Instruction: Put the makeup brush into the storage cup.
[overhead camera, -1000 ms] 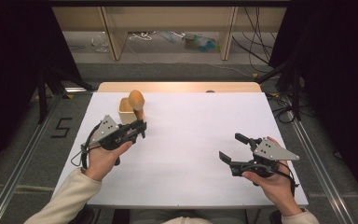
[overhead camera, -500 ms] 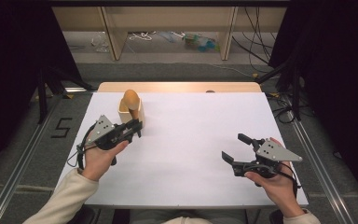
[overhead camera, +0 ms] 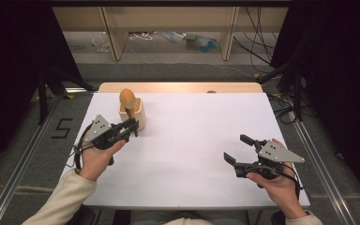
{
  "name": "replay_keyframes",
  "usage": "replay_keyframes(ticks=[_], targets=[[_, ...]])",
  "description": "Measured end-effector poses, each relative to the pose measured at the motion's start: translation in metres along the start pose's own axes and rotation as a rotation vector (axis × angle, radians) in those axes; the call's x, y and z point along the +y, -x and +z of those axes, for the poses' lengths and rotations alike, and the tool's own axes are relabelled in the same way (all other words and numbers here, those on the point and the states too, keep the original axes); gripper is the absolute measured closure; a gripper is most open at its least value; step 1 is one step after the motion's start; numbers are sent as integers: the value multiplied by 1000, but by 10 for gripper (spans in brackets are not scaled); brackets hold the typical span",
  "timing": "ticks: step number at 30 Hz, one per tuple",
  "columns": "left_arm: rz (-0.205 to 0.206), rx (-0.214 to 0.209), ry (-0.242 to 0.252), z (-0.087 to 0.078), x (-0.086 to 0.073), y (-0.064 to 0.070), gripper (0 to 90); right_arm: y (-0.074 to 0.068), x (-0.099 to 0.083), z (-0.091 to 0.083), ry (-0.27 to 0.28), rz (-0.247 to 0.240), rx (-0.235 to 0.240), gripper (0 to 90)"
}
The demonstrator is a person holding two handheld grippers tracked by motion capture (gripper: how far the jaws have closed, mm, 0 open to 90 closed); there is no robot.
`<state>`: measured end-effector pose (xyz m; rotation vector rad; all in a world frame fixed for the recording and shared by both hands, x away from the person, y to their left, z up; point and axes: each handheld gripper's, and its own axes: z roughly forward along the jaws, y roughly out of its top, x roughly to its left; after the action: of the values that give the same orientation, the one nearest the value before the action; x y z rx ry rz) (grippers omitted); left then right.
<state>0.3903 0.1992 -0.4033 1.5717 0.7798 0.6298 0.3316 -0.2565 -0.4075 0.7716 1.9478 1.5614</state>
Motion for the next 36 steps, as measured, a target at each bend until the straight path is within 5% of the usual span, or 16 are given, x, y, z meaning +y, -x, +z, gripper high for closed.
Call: replay_keyframes(ticks=[36], targets=[[-5,66,11,0,7,-12,747,-1,-1,-2,-26,27,2,167]])
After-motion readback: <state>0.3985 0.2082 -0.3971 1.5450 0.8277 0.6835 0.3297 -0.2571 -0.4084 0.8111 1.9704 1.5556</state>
